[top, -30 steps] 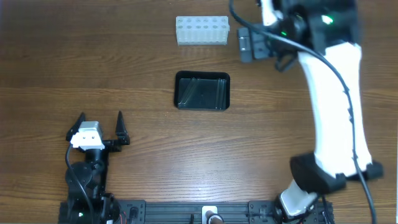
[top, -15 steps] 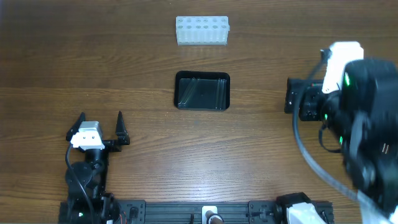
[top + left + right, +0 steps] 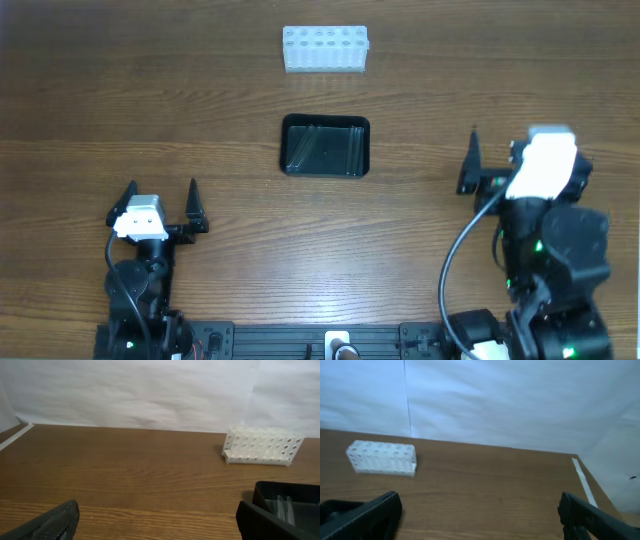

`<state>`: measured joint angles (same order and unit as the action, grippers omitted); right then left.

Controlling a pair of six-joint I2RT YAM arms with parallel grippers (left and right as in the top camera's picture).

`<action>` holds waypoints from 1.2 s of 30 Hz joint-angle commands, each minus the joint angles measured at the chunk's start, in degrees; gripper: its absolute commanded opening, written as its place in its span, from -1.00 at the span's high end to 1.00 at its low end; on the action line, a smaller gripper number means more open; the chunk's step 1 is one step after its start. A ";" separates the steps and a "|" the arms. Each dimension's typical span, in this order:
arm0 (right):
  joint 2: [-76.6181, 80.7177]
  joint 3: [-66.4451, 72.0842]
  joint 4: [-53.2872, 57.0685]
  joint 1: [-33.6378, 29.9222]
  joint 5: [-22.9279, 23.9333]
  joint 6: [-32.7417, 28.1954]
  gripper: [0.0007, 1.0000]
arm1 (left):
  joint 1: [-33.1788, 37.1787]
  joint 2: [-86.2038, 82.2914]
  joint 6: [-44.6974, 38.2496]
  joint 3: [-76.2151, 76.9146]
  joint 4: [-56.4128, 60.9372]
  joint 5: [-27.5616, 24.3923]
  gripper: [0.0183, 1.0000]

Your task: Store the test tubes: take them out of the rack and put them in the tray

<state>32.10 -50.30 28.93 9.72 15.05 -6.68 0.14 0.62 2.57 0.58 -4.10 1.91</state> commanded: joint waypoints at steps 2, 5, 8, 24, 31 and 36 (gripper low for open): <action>-7.10 9.29 -3.02 -0.31 1.11 -0.90 -0.99 | 0.39 -0.39 -0.66 -0.24 -0.04 -0.59 -1.00; -9.90 14.95 -9.14 -0.31 1.11 -0.90 -0.99 | 0.39 -0.39 -0.66 -0.24 -0.04 -0.59 -0.99; -12.46 21.88 -19.61 -0.33 1.11 -0.90 -0.99 | 0.39 -0.39 -0.66 -0.24 -0.04 -0.59 -1.00; -22.32 47.30 -45.16 -6.56 1.11 -0.90 -0.98 | 0.39 -0.39 -0.66 -0.24 -0.04 -0.59 -1.00; -30.80 50.01 -36.35 -7.45 1.07 -0.85 -0.98 | 0.39 -0.39 -0.66 -0.24 -0.04 -0.59 -0.99; -31.82 50.01 -27.67 -7.39 1.09 -0.87 -0.99 | 0.39 -0.39 -0.66 -0.24 -0.04 -0.59 -0.99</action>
<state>0.89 -0.73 -0.45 2.70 15.64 -7.55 0.14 0.62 2.57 0.58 -4.10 1.91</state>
